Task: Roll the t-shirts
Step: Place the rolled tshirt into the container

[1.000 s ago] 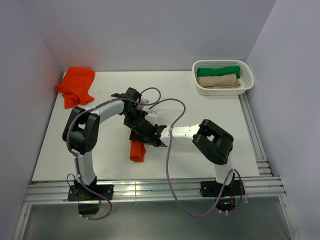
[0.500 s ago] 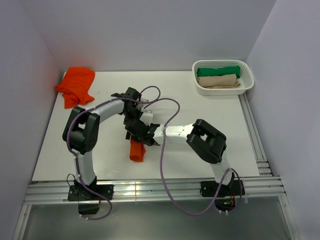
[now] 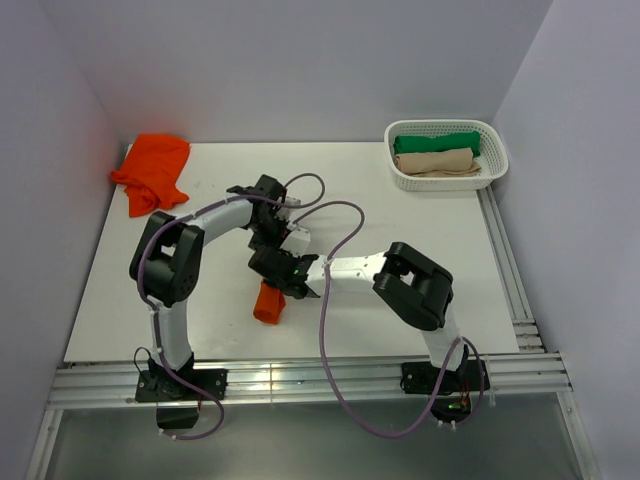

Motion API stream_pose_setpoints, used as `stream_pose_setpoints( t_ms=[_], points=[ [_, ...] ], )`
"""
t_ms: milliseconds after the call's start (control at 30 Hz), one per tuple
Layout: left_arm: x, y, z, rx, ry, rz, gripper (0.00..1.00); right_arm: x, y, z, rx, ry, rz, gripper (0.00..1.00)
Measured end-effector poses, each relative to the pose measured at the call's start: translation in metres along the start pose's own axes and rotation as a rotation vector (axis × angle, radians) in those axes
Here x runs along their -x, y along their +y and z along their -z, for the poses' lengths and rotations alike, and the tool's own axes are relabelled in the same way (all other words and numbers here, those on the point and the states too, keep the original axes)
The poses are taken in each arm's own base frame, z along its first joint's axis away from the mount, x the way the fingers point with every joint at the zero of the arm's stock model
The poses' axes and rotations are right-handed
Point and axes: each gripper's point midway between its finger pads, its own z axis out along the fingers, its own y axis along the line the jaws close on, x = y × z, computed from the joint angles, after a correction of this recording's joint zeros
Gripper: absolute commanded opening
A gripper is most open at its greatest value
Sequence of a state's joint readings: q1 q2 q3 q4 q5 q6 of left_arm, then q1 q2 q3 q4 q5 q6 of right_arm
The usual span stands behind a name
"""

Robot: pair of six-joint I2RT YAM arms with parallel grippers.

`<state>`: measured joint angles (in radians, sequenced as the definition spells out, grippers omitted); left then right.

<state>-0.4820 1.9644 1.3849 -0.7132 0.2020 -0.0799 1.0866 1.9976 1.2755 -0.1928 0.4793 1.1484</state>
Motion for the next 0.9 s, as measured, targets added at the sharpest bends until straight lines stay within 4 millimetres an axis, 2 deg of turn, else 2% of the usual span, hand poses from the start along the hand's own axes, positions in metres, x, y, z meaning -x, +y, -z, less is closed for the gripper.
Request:
stream_pose_setpoints(
  t_ms=[133,233,400,533,633,700,833,900],
  points=[
    [0.004,0.001,0.003,-0.018,0.012,0.004,0.72,0.000,-0.001,0.000,-0.007,0.000,-0.037,0.01],
    [0.016,0.000,0.011,-0.041,-0.005,0.010,0.74,0.000,-0.001,0.001,-0.010,0.000,-0.055,0.00],
    [0.057,0.000,0.038,-0.088,-0.110,0.021,0.75,-0.001,-0.004,0.002,-0.015,0.002,-0.074,0.00],
    [0.088,0.010,0.067,-0.110,-0.199,0.044,0.74,-0.001,-0.006,0.003,-0.022,0.004,-0.085,0.00],
    [0.108,0.030,0.093,-0.104,-0.271,0.075,0.73,0.000,-0.013,0.008,-0.047,0.007,-0.089,0.00],
    [0.113,0.046,0.109,-0.089,-0.308,0.099,0.73,0.002,-0.022,0.013,-0.072,0.011,-0.083,0.00],
    [0.110,0.080,0.153,-0.048,-0.397,0.149,0.72,0.017,-0.042,0.022,-0.130,0.011,-0.081,0.00],
    [0.100,0.093,0.178,-0.021,-0.448,0.168,0.72,0.035,-0.050,0.026,-0.155,-0.010,-0.097,0.00]
  ],
)
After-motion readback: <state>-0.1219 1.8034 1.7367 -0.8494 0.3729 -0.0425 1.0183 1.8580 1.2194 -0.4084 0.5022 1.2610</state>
